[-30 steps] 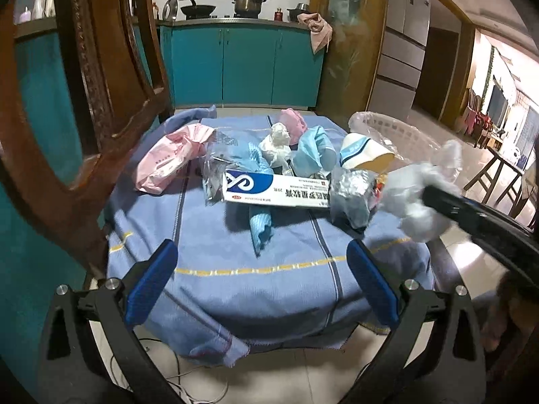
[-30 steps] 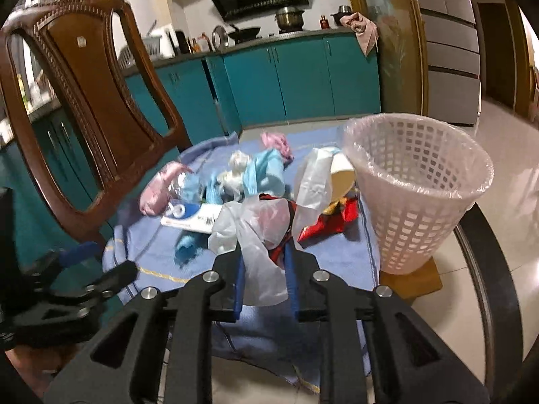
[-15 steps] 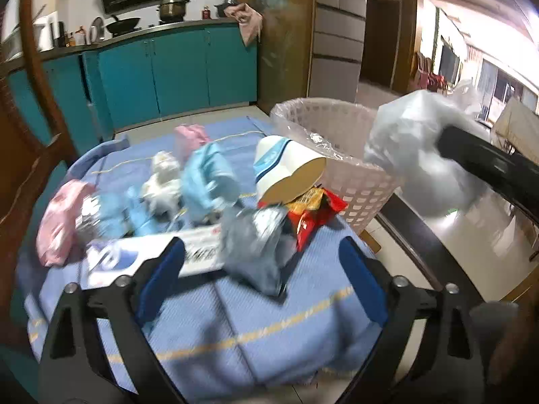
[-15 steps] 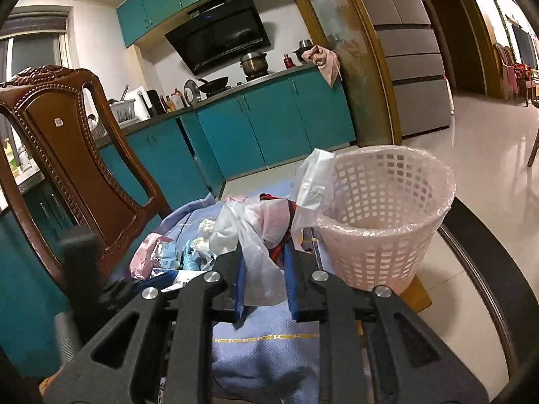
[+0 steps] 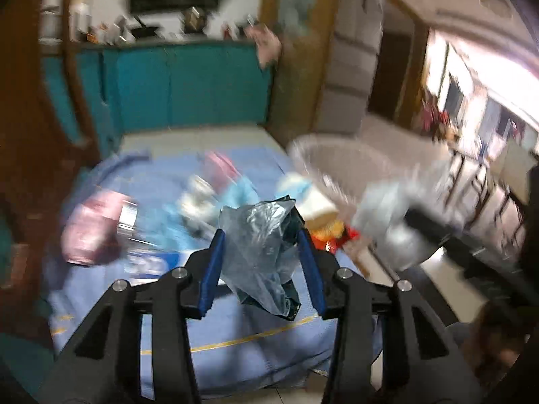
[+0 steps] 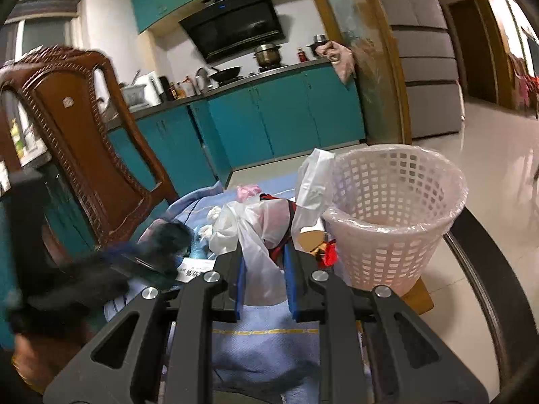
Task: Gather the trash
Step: 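Lift the white plastic bag with the right tool toward the wastebasket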
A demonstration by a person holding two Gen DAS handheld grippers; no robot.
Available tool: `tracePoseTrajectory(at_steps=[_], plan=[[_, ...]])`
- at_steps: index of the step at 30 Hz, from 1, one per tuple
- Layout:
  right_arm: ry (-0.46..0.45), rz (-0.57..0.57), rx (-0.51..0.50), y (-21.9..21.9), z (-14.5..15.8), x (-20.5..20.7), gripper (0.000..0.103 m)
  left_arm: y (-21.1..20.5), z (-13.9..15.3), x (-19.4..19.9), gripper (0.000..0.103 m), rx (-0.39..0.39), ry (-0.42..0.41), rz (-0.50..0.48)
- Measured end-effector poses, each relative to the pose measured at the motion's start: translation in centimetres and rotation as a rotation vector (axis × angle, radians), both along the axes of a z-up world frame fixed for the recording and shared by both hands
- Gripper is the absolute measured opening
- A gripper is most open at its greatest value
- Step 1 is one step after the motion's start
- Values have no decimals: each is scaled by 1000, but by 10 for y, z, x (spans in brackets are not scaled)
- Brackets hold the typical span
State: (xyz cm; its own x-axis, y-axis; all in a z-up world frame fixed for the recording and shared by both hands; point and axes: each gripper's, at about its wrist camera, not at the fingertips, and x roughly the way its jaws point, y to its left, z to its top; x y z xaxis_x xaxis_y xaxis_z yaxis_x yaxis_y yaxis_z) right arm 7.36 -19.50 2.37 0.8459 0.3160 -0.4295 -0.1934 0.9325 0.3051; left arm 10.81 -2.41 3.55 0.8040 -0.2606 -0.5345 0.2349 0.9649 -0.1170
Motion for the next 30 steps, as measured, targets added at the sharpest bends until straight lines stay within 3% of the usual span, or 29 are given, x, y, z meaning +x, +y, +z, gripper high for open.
tracePoseTrajectory(at_steps=[4,8,14,30], plan=[[-10,64,-59,21,0,-5,20,53,7,-35,45,-1,-76,115],[4,101,-112,41,-3,-7,20,85,-15,-45,45,-43,-2,183],[9,94,-184,56,-5,-8,20,62,-32,-32,46,20,58,138],[7,89,-179,53,-6,-9,20,62,-36,-42,47,13,79,156]])
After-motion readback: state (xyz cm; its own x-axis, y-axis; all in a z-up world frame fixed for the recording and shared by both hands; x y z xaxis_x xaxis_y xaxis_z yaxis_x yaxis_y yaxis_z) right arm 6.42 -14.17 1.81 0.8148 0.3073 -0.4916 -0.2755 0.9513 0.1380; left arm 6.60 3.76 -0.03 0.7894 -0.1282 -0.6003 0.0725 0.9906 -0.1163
